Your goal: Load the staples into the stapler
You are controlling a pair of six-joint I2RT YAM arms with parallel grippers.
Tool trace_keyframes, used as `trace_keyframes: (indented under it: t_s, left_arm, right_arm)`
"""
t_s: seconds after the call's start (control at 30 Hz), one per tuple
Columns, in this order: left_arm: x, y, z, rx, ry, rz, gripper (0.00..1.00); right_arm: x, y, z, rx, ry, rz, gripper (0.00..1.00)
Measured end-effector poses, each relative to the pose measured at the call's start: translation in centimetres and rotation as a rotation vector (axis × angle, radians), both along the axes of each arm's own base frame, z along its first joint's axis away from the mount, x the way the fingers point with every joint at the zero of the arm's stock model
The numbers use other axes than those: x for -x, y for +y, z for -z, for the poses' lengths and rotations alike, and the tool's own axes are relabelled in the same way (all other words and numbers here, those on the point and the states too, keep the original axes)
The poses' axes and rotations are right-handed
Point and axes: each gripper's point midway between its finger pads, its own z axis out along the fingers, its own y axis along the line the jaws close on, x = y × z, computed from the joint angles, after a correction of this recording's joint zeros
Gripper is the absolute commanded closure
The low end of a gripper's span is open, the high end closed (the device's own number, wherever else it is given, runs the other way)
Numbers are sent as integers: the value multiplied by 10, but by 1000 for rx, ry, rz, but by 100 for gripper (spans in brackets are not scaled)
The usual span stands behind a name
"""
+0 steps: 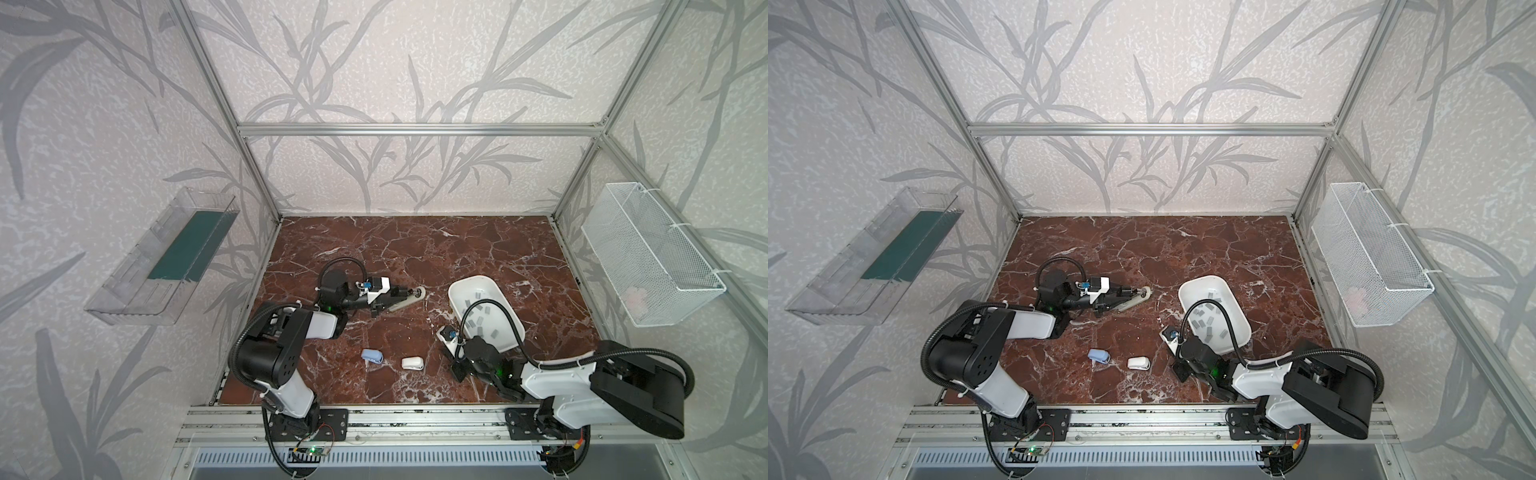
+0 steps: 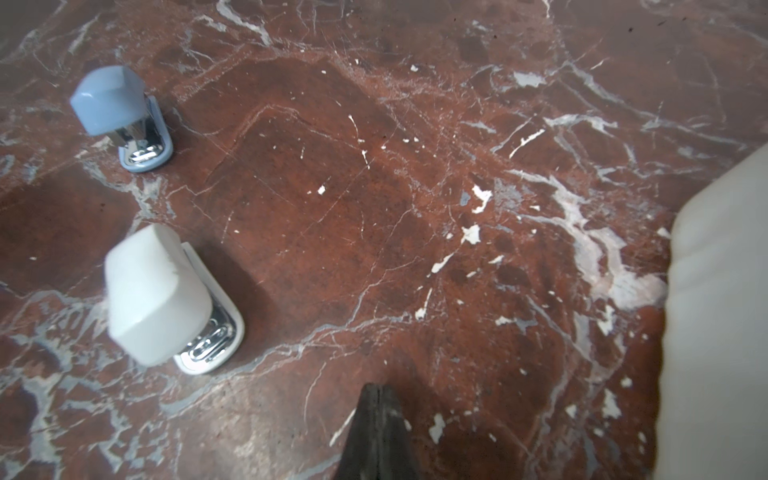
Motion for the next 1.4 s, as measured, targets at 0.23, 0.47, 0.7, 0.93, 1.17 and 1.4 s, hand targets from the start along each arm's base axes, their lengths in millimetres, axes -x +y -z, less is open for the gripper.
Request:
trace_keyframes:
  t_s: [0.23, 0.47, 0.7, 0.93, 1.17, 1.4]
  left_arm:
    - [0, -1, -17, 47, 3, 36, 100]
    - [-2, -1, -18, 30, 49, 24, 100]
    - [-4, -23, -40, -174, -65, -9, 100]
    - [25, -30, -7, -320, -56, 40, 100]
    - [53, -25, 9, -386, -42, 123, 100]
    - [69, -26, 16, -414, -35, 183, 100]
  right_arm:
    - [-7, 4, -74, -182, -94, 34, 60]
    - [-18, -2, -153, -418, -136, 104, 58]
    - [-42, -13, -161, -458, -75, 192, 49]
    - [-38, -6, -164, -450, -65, 115, 57]
    - [-20, 12, -165, -352, -167, -110, 54]
    - [-4, 25, -154, -288, -197, -279, 50]
